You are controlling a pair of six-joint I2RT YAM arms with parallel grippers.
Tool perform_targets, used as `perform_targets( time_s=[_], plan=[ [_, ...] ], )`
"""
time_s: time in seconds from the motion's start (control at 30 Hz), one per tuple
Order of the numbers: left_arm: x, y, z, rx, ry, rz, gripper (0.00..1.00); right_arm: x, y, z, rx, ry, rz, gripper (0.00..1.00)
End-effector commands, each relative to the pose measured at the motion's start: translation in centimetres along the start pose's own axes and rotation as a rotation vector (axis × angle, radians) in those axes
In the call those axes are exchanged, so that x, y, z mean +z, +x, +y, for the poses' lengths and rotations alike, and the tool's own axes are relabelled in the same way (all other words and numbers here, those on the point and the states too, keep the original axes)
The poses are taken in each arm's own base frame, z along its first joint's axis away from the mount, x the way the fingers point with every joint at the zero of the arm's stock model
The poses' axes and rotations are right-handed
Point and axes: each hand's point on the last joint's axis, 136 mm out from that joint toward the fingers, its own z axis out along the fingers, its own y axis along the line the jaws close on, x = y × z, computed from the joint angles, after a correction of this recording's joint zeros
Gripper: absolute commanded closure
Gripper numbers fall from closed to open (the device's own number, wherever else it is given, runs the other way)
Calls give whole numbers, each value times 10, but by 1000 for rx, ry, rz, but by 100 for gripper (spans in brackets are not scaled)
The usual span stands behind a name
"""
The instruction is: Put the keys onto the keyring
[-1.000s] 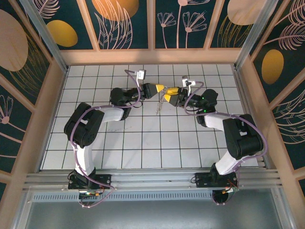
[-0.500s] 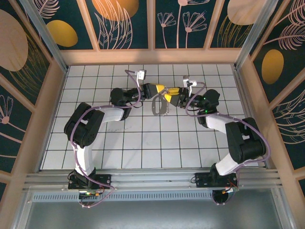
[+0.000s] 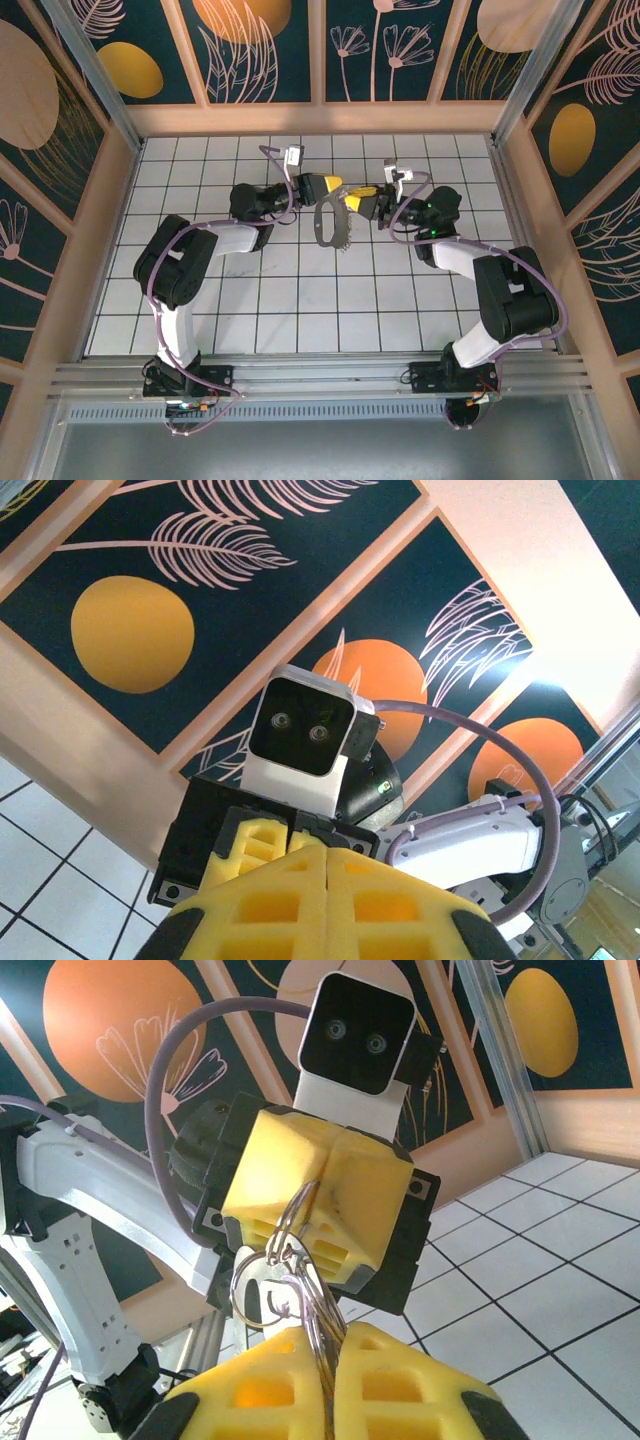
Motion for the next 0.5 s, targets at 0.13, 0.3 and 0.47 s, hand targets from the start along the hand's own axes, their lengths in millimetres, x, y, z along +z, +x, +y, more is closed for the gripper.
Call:
perform_targets(
  time_s=[0.13,0.3,0.47],
  plan=[
    [3,-5,-50,182,149,-28,100,11,0,-3,-12,-44,24,100],
    [5,-3,-50,184,147,-18,100,16,5,-13,17,-58,45,100],
    [7,-1,-47,191,128,-9,100,23,9,-23,53,-69,78,99]
  ],
)
